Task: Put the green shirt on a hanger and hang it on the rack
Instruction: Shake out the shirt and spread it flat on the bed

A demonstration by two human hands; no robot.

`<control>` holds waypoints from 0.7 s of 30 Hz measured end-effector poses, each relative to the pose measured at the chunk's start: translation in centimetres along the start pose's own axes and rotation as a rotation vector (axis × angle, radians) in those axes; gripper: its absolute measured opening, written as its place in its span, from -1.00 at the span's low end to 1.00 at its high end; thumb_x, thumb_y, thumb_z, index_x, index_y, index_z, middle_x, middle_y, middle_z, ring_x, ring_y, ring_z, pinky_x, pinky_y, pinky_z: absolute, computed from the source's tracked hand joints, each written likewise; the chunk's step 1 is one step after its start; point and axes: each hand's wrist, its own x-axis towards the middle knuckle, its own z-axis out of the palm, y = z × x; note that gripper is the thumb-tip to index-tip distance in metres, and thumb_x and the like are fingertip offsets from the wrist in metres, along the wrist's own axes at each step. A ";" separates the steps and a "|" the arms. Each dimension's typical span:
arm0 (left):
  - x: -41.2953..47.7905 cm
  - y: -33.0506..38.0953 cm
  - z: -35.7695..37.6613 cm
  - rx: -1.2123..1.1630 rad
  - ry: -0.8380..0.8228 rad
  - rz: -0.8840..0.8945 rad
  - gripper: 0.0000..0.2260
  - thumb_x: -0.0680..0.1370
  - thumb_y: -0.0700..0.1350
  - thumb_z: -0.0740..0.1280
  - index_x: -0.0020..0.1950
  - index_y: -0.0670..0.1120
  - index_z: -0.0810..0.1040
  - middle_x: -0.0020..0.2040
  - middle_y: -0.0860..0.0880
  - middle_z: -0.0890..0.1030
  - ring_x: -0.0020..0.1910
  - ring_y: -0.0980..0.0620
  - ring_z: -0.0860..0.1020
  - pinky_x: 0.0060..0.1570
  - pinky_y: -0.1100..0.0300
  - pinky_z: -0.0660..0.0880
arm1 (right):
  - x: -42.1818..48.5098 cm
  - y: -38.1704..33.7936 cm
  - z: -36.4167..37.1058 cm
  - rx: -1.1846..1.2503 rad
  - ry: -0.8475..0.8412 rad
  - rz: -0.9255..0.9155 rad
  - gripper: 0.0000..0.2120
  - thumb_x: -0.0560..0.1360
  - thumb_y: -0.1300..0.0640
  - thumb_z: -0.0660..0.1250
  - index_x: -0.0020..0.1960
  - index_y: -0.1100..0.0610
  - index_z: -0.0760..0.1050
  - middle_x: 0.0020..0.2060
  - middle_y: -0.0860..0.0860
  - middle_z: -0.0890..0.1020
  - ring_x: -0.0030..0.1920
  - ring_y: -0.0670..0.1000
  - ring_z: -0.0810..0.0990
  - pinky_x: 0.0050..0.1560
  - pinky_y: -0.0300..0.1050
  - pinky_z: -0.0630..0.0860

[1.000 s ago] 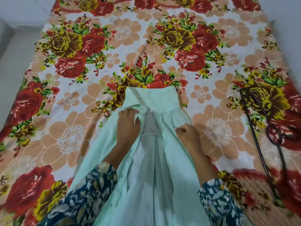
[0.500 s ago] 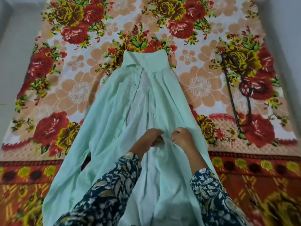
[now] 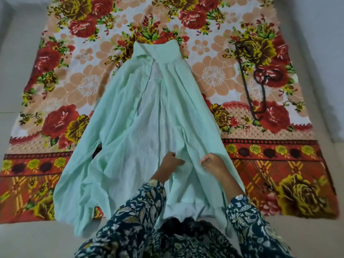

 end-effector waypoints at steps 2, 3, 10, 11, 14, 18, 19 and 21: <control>-0.5 -0.5 0.4 0.019 -0.060 -0.005 -0.88 0.41 -0.29 0.40 -0.08 -0.21 0.53 -0.21 -0.10 0.56 -0.34 0.02 0.53 -0.40 0.28 0.51 | -0.8 1.4 0.3 -0.032 0.020 0.006 -0.92 0.39 0.31 0.33 -0.17 0.16 0.48 -0.23 0.06 0.54 -0.14 0.06 0.52 -0.21 -0.17 0.40; -0.7 -0.7 0.2 0.032 -0.070 -0.006 -0.86 0.41 -0.29 0.40 -0.04 -0.24 0.55 -0.21 -0.11 0.57 -0.36 0.05 0.53 -0.40 0.30 0.51 | -1.0 1.9 0.4 -0.063 0.029 0.019 -0.88 0.37 0.30 0.36 -0.10 0.19 0.50 -0.18 0.08 0.55 -0.10 0.07 0.52 -0.16 -0.16 0.40; -4.1 -4.7 -7.3 -0.511 0.074 0.129 -0.97 0.47 -0.28 0.31 -0.13 -0.23 0.53 -0.32 -0.08 0.64 -0.37 -0.03 0.61 -0.38 0.20 0.55 | -4.5 6.0 2.1 -0.165 0.367 0.162 -0.70 0.45 0.18 0.20 0.09 0.35 0.46 0.10 0.28 0.55 0.14 0.28 0.51 0.07 0.06 0.46; -4.7 -5.5 -8.4 -0.570 0.049 0.113 -0.99 0.47 -0.29 0.30 -0.13 -0.22 0.50 -0.31 -0.10 0.62 -0.36 -0.05 0.60 -0.38 0.17 0.54 | -5.2 6.2 2.4 -0.161 0.391 0.185 -0.68 0.47 0.19 0.17 0.15 0.33 0.44 0.14 0.28 0.53 0.17 0.28 0.50 0.09 0.07 0.46; -5.1 -7.9 -10.3 -0.216 0.092 0.010 -0.87 0.43 -0.28 0.37 -0.23 -0.15 0.43 -0.27 -0.11 0.52 -0.31 -0.09 0.51 -0.31 0.12 0.46 | -6.3 7.0 3.0 -0.198 0.351 0.197 -0.66 0.42 0.27 0.20 0.18 0.30 0.41 0.17 0.24 0.51 0.18 0.27 0.48 0.10 0.07 0.47; -5.6 -9.6 -12.0 -0.090 0.353 0.028 -0.76 0.43 -0.30 0.38 -0.36 -0.15 0.36 -0.31 -0.12 0.42 -0.22 -0.10 0.43 -0.24 0.05 0.40 | -7.6 7.5 3.8 -0.277 0.281 0.205 -0.55 0.40 0.27 0.25 0.28 0.28 0.31 0.26 0.21 0.42 0.27 0.25 0.41 0.19 0.09 0.44; -5.7 -10.0 -12.3 -0.144 0.388 0.040 -0.75 0.45 -0.28 0.36 -0.36 -0.15 0.36 -0.32 -0.13 0.42 -0.21 -0.11 0.43 -0.22 0.03 0.39 | -8.1 7.7 4.1 -0.331 0.270 0.221 -0.50 0.42 0.25 0.26 0.33 0.25 0.26 0.31 0.19 0.36 0.31 0.23 0.35 0.22 0.10 0.41; -5.9 -10.5 -12.5 -0.274 0.431 0.066 -0.77 0.48 -0.23 0.34 -0.33 -0.15 0.37 -0.31 -0.14 0.43 -0.19 -0.13 0.44 -0.27 0.05 0.38 | -8.4 8.3 4.4 -0.350 0.304 0.221 -0.47 0.44 0.24 0.26 0.37 0.24 0.19 0.34 0.18 0.30 0.34 0.21 0.30 0.23 0.10 0.38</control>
